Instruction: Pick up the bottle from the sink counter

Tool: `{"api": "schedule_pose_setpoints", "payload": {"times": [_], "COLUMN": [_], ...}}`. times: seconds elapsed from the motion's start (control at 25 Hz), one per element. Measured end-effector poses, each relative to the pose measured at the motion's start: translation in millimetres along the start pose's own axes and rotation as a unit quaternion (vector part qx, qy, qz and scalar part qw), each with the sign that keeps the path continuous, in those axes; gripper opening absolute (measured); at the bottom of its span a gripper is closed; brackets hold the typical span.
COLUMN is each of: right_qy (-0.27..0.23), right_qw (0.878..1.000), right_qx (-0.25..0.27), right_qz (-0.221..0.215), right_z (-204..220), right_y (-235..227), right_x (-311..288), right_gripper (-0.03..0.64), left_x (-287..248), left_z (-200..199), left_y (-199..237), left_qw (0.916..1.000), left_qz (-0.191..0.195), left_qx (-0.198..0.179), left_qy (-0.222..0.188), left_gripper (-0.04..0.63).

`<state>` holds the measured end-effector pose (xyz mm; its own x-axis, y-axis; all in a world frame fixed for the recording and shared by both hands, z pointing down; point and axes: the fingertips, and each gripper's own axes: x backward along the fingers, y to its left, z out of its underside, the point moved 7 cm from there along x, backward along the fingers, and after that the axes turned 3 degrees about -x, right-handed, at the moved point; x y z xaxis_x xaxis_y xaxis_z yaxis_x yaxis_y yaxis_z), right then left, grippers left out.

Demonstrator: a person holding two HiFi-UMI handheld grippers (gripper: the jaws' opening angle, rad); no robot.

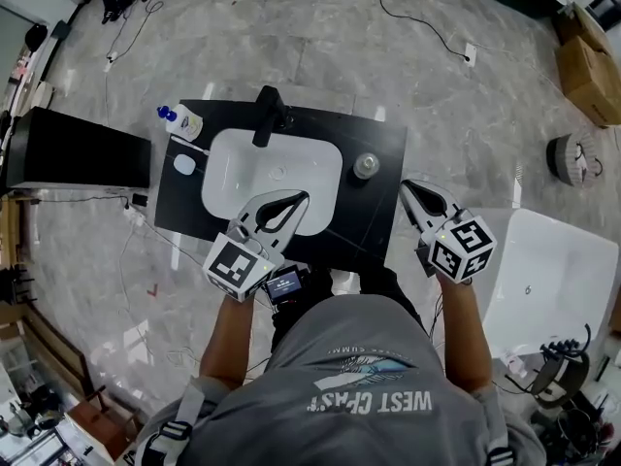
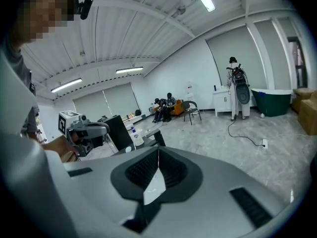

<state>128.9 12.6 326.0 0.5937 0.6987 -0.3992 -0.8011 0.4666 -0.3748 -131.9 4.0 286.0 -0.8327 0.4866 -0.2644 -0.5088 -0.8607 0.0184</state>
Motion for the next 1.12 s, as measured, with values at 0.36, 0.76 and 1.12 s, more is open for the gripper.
{"api": "schedule_pose_setpoints", "payload": {"times": [0.36, 0.76, 1.12], "right_qy": [0.028, 0.048, 0.062], "right_qw": [0.999, 0.998, 0.997], "right_qx": [-0.014, -0.032, -0.049], "right_qz": [0.0, -0.001, -0.001], "right_z": [21.0, 44.6, 61.5], "right_y": [-15.0, -28.3, -38.7], "right_x": [-14.3, -26.9, -29.7], "right_gripper": [0.003, 0.003, 0.003], "left_x": [-5.1, -9.4, -19.3], "left_z": [15.3, 28.2, 28.6], "left_y": [-3.1, -6.8, -12.6], "left_qw": [0.9998, 0.9993, 0.9991], "left_qz": [-0.003, -0.008, -0.003], "left_qx": [0.012, 0.022, 0.023], "left_qy": [0.017, 0.03, 0.036], "left_gripper": [0.002, 0.002, 0.002]}}
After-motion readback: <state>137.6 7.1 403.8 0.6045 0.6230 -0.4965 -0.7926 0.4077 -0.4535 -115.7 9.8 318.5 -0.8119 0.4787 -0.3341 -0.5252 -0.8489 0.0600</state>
